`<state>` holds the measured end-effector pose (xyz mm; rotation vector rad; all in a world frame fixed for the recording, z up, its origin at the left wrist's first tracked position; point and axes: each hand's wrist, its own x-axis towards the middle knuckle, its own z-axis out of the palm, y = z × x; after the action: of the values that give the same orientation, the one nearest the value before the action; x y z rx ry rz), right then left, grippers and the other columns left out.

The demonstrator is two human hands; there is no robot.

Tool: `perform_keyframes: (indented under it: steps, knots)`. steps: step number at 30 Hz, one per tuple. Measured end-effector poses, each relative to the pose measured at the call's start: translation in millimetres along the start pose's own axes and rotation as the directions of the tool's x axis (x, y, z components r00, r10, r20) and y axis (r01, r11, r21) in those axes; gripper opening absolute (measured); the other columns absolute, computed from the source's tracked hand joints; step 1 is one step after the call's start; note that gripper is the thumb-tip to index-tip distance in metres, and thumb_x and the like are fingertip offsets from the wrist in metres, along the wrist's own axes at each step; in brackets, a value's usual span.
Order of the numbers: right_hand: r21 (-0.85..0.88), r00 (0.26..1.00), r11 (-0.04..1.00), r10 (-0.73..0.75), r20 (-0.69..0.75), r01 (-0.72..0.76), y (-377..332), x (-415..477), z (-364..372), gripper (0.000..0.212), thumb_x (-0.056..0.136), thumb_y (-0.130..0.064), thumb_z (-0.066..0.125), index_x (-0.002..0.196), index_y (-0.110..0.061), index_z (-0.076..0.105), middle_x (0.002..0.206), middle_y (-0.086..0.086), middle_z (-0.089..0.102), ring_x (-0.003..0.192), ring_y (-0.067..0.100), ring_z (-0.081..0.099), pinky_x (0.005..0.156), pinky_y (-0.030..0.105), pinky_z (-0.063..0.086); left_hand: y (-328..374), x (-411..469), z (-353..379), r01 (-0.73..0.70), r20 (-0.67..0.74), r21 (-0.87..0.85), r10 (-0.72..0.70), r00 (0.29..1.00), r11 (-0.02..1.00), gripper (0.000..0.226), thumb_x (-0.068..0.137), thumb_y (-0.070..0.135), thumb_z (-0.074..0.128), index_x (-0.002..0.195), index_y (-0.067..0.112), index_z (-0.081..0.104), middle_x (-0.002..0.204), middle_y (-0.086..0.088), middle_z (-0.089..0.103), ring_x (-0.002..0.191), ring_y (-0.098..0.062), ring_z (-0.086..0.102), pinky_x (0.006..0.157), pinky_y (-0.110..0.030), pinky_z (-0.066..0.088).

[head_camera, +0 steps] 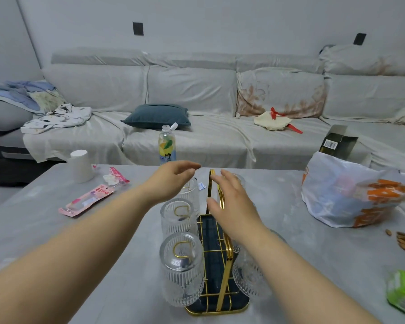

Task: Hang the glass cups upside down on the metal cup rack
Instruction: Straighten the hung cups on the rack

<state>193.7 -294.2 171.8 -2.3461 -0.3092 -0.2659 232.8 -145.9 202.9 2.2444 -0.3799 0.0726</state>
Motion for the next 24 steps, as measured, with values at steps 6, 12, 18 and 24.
perform_keyframes:
  steps: [6,12,18,24]
  knots:
    - [-0.087,0.987,0.985,0.139,-0.083,-0.146,48.4,29.7,-57.5,0.05,0.083,-0.016,0.054,0.13,-0.011,0.038,0.146,0.01,0.029,0.133,0.027,0.028,0.107,0.033,0.025,16.7,-3.3,37.5,0.022,0.073,0.171,-0.035,0.997,0.985,0.056,0.088,0.039,0.042,0.137,0.019,0.022,0.147,-0.007,0.032,0.13,-0.023,0.034,0.105,-0.034,0.029]
    - [-0.07,0.967,0.97,0.24,0.088,-0.234,76.8,57.1,-56.0,0.06,0.079,-0.022,0.061,0.132,-0.013,0.034,0.145,0.01,0.032,0.131,0.027,0.033,0.104,0.035,0.03,23.1,10.0,68.9,0.058,0.052,0.469,-0.093,0.994,0.881,0.057,0.092,0.039,0.028,0.139,0.014,0.009,0.152,-0.008,0.019,0.139,-0.023,0.017,0.115,-0.042,0.008]
    - [-0.003,0.942,0.989,0.142,0.305,-0.149,69.7,79.7,-40.0,0.072,0.078,-0.015,0.062,0.138,-0.021,0.023,0.149,0.007,0.026,0.135,0.024,0.028,0.103,0.033,0.031,21.7,12.2,74.8,0.053,0.024,0.534,-0.078,0.997,0.844,0.051,0.094,0.035,0.019,0.14,0.019,0.004,0.154,-0.002,0.008,0.141,-0.016,0.004,0.115,-0.038,-0.001]
    - [-0.154,0.914,0.987,0.108,0.391,-0.05,74.3,89.0,-29.5,0.08,0.074,-0.018,0.067,0.139,-0.019,0.02,0.149,0.007,0.026,0.135,0.025,0.027,0.108,0.038,0.03,19.5,12.0,75.1,0.028,0.042,0.512,-0.058,0.997,0.859,0.048,0.094,0.032,0.019,0.139,0.021,0.008,0.154,0.0,0.011,0.141,-0.013,0.004,0.114,-0.036,-0.001]
